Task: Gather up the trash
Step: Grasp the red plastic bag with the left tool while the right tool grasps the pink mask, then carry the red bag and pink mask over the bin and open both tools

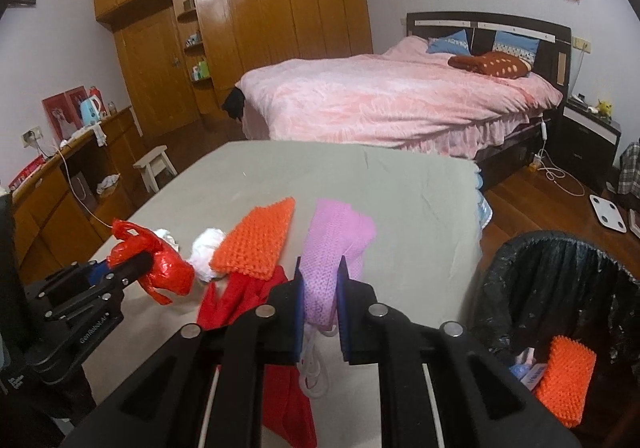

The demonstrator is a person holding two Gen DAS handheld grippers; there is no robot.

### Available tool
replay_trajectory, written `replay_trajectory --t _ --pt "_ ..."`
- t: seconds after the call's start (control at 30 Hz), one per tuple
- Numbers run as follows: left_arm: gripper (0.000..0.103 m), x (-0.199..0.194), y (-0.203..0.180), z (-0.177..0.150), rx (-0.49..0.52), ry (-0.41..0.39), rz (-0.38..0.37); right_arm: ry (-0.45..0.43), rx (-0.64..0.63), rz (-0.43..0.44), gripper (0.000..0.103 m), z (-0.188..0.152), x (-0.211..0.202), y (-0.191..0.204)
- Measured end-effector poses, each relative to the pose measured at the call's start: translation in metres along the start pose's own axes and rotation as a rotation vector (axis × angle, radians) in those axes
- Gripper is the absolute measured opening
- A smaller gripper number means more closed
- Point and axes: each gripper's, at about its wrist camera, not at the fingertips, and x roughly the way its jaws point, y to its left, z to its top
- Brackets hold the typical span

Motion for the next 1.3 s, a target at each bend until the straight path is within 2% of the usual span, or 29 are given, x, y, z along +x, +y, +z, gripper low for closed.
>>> replay_trajectory --t 0.27,0.63,1.3 --pt "0.018 -0.027 -0.019 0.018 0.008 -0.054 -0.033 -0.053 0.015 -0.001 0.014 0.008 -0.032 -0.009" --pt "0.018 -0.044 -0.075 0.032 0.069 -0.096 -0.135 -0.1 0.05 -0.067 0.014 0.003 -0.077 -0.041" --pt "0.018 -0.035 -0.211 0.036 0.215 -0.115 -0.375 -0.124 0.149 -0.285 0.014 -0.023 -0.14 -0.142"
